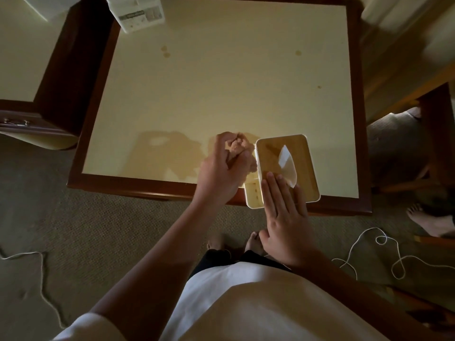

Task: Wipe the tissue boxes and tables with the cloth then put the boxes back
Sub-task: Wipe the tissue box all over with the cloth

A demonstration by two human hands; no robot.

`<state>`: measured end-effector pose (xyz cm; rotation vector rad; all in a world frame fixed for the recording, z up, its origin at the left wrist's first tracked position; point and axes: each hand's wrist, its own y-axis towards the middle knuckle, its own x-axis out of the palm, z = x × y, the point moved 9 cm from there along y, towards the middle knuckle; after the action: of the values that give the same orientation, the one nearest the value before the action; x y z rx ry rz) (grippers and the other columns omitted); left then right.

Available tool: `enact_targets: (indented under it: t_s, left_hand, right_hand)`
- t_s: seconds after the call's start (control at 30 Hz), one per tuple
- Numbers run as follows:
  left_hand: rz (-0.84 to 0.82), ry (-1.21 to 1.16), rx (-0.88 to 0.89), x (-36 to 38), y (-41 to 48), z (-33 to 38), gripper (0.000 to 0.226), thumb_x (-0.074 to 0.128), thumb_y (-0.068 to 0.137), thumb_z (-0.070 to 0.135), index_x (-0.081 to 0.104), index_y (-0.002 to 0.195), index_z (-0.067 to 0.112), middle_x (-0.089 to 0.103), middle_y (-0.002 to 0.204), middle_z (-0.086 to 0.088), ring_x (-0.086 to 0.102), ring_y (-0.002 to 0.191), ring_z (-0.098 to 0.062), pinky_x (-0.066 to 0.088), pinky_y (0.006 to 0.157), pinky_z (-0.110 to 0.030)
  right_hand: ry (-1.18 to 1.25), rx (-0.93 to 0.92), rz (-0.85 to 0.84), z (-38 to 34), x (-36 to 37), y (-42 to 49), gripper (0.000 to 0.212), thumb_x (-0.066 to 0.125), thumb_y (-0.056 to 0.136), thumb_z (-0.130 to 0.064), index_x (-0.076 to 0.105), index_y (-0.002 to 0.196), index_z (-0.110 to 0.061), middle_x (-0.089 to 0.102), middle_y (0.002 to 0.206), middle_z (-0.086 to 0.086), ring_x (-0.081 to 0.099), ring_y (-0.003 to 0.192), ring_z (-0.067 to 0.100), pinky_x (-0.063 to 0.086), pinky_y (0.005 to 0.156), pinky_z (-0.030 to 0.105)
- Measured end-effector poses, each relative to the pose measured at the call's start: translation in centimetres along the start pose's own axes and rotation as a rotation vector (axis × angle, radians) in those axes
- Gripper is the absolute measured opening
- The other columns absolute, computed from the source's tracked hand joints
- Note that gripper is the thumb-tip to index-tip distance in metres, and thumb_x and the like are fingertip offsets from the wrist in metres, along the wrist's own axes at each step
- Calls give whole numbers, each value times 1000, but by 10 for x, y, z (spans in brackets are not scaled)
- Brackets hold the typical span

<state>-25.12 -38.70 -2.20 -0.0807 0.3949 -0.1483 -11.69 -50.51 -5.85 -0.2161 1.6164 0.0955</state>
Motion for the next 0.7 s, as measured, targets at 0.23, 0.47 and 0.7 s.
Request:
enact_targets:
  t_s: [0.23,0.47,0.7]
  left_hand:
    - [-173,854,9,33,14,-13,25,49,106,42,66,122,34,55,127,1,46,120,-25,37,90,-44]
    - [-543,1011,-444,58,32,-41,26,48,103,37,65,121,28,62,115,2,60,107,-27,41,95,-48]
    - [-839,1099,-528,69,45,-57,30,63,95,38,64,125,35,67,110,10,67,96,-20,55,79,-37]
  right_hand:
    - [-14,7,-28,-3,0,3,113,73,72,-32,16,163,0,8,173,16,8,160,32,16,126,61]
    - [19,13,-34,-4,-2,4,112,71,72,-32,13,164,-2,4,173,15,5,161,31,11,128,59]
    - [31,16,-31,-6,-3,4,111,67,72,-27,11,164,-2,3,173,15,5,160,32,8,128,58]
